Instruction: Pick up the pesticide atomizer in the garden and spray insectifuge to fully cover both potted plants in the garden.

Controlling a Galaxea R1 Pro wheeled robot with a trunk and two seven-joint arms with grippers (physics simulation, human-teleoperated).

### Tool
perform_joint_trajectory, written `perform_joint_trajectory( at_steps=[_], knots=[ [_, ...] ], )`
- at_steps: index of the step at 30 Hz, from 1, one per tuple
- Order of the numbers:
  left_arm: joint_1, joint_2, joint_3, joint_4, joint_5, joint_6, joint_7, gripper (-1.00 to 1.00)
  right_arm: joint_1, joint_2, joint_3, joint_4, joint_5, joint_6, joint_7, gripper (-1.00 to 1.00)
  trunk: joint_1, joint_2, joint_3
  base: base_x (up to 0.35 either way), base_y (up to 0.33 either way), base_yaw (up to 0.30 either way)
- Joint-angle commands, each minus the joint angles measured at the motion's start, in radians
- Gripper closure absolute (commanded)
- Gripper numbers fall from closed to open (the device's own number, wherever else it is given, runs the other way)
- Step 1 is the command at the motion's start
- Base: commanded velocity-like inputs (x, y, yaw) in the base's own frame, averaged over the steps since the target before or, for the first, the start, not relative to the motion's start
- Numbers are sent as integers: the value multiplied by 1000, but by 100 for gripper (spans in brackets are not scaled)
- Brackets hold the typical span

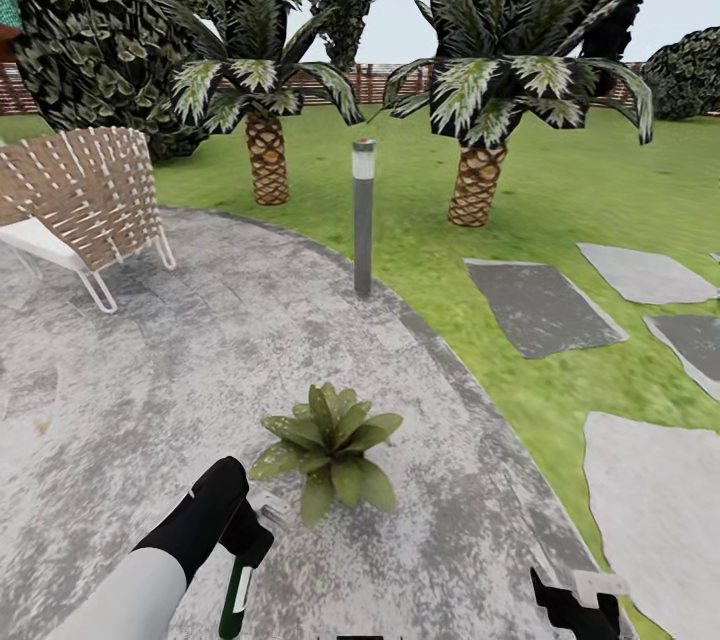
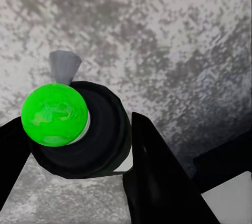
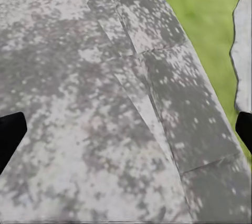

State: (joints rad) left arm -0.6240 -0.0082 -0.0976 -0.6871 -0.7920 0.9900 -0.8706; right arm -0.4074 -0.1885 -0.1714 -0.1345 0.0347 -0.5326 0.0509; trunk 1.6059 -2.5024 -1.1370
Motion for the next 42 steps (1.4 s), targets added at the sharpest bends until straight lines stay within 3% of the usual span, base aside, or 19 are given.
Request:
perform_joint_trajectory(
  at_steps=[1,11,20,26,39,42],
  knots=[
    [0,0,-1,-2,-10,4,-10,100,-1,0,-8,1,4,-3,6,-100,-1,0,-1,-207,-257,1],
    [0,2,1,-2,-10,5,-10,100,-1,1,-8,1,4,-3,6,-100,-1,0,-1,-260,-184,10],
    [0,1,-3,-2,-10,6,-10,100,-1,1,-8,1,4,-3,6,-100,-1,0,-1,-30,-17,246],
    [0,-1,-2,-2,-10,4,-9,100,-1,1,-8,1,4,-3,6,-100,-1,0,-1,138,-106,236],
    [0,6,0,-1,-11,6,-9,100,-1,1,-8,2,4,-3,6,-100,-1,0,-1,156,-201,10],
    [0,11,-3,1,-25,9,-9,100,-1,1,-8,2,4,-3,6,-100,-1,0,-1,1,-14,0]
  ],
)
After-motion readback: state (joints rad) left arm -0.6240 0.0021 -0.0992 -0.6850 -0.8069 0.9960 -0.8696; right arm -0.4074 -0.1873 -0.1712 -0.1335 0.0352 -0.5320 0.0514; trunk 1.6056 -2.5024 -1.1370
